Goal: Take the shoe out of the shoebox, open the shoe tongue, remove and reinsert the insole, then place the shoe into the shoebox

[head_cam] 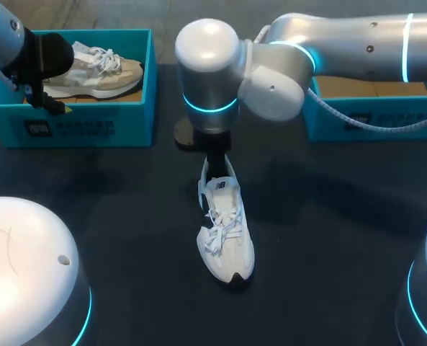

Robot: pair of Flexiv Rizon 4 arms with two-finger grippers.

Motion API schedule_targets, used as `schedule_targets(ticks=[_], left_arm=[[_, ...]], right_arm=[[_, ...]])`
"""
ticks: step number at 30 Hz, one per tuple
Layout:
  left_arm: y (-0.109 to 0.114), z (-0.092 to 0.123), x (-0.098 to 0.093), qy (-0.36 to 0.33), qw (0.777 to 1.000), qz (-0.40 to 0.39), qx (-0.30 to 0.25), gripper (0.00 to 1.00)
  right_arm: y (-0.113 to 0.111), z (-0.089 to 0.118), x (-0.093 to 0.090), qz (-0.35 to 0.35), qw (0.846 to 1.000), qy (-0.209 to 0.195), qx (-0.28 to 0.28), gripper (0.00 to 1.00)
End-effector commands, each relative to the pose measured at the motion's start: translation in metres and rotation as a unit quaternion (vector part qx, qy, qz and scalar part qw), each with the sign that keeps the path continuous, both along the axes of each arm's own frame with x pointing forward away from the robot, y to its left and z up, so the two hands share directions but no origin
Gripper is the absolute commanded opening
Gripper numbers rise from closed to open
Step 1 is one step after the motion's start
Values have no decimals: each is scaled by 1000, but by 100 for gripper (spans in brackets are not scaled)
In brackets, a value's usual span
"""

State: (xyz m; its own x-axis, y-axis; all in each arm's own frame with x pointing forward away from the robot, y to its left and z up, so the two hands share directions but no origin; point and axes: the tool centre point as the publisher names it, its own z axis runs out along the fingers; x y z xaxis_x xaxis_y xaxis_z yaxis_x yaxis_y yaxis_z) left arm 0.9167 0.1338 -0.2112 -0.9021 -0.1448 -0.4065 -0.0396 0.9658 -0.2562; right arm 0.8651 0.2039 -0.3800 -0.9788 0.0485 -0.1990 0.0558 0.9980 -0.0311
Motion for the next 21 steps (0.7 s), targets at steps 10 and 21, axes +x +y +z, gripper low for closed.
schedule_targets(ticks=[10,21], left_arm=[[0,0,-1,0,1000,1,1,100],[0,0,-1,0,1000,1,1,100]], right_arm=[[-2,-5,-1,-8,1000,-1,-7,0],[-6,50,-7,-32,999,2,1,0]])
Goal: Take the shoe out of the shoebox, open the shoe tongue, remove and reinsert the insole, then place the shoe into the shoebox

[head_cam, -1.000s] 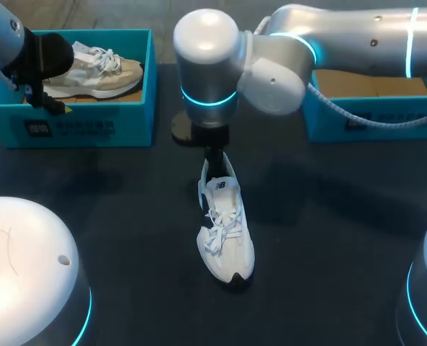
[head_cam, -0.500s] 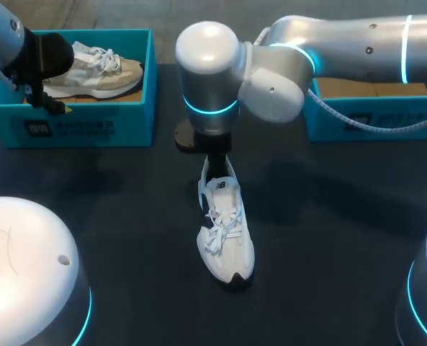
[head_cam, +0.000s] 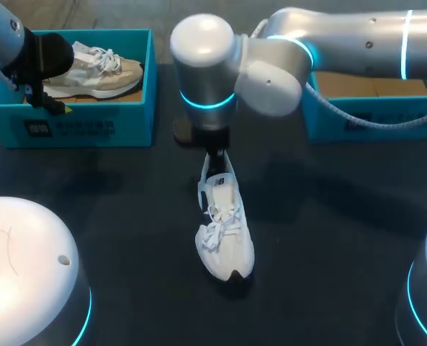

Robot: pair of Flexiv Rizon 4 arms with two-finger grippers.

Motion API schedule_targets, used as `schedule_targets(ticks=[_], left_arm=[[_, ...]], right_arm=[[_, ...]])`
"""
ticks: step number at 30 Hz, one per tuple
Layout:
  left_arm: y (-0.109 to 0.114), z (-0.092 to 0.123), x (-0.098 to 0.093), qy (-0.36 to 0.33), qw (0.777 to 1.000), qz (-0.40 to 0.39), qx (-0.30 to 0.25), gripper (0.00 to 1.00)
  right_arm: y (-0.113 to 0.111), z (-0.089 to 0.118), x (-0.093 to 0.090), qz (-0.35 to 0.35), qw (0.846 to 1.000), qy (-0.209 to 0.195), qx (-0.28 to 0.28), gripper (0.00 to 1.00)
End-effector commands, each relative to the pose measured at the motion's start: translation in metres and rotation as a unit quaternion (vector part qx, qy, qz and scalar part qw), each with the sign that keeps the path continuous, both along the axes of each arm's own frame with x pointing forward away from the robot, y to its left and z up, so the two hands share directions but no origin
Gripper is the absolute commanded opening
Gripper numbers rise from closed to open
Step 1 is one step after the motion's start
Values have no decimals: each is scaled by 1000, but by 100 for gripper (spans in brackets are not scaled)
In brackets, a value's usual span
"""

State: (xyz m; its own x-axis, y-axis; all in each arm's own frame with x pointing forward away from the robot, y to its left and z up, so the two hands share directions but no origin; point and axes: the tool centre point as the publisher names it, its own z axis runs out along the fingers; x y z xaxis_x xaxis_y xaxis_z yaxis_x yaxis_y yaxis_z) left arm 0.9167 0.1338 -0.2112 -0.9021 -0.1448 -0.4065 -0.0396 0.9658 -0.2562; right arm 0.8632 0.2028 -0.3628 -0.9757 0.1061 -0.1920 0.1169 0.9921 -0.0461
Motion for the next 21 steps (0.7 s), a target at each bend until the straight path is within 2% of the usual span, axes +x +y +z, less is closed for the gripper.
schedule_targets(ticks=[1,14,21], left_arm=[[0,0,-1,0,1000,1,1,100],[0,0,-1,0,1000,1,1,100],[0,0,-1,0,1000,1,1,100]], right_arm=[[-5,41,-7,-3,1000,-2,16,0],[-12,148,-27,4,1000,-18,11,0],[-12,185,-31,9,1000,-25,12,0]])
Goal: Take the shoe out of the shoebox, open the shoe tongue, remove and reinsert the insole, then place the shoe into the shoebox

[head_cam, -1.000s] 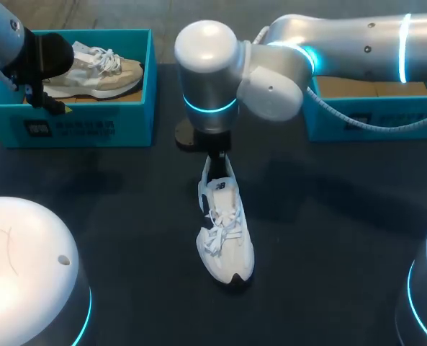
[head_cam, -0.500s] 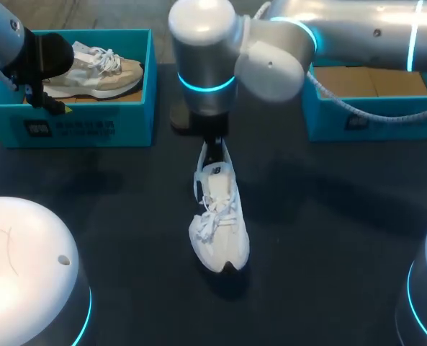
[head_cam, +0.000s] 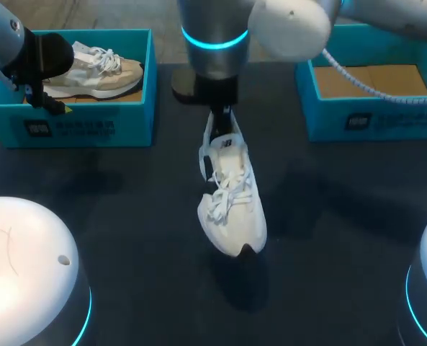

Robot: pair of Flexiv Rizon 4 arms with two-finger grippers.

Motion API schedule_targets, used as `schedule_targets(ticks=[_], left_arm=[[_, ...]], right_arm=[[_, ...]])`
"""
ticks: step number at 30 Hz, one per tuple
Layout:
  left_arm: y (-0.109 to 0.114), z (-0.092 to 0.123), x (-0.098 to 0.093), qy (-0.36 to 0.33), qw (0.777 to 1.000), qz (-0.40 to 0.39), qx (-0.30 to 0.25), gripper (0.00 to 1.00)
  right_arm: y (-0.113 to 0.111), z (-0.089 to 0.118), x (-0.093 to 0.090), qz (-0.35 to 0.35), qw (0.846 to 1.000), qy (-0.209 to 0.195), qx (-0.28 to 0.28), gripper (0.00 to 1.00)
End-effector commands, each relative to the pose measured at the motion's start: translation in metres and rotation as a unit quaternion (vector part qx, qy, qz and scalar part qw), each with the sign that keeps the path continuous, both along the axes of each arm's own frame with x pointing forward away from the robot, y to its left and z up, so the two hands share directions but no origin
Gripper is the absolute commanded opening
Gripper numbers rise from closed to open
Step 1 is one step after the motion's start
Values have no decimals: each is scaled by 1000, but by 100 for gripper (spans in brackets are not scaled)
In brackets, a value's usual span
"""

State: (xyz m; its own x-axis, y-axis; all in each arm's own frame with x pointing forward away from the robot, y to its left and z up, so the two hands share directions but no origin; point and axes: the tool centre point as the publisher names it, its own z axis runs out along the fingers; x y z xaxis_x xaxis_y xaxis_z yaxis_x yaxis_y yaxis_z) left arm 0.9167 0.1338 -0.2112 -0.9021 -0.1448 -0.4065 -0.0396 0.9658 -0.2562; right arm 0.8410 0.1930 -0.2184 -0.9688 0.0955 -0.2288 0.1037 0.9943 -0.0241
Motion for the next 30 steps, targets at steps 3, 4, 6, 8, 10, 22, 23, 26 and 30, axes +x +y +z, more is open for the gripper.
schedule_targets(ticks=[3,4,6,8,10,22,23,26,30], left_arm=[[0,0,-1,0,1000,1,1,100],[0,0,-1,0,1000,1,1,100],[0,0,-1,0,1000,1,1,100],[0,0,-1,0,1000,1,1,100],[0,0,-1,0,1000,1,1,100],[0,0,-1,0,1000,1,1,100],[0,0,-1,0,1000,1,1,100],[0,0,-1,0,1000,1,1,100],[0,0,-1,0,1000,1,1,100]], right_arm=[[-3,51,-9,5,1000,-14,7,0],[-3,54,-10,8,1000,-16,13,0],[-4,59,-10,8,1000,-20,12,0],[-6,62,-9,8,1000,-20,14,0],[-8,65,-8,7,1000,-23,20,0],[-8,72,-7,-3,999,-35,23,0],[-8,72,-7,-3,999,-35,23,0],[-8,72,-7,-3,999,-35,23,0],[-8,72,-7,-3,999,-35,23,0]])
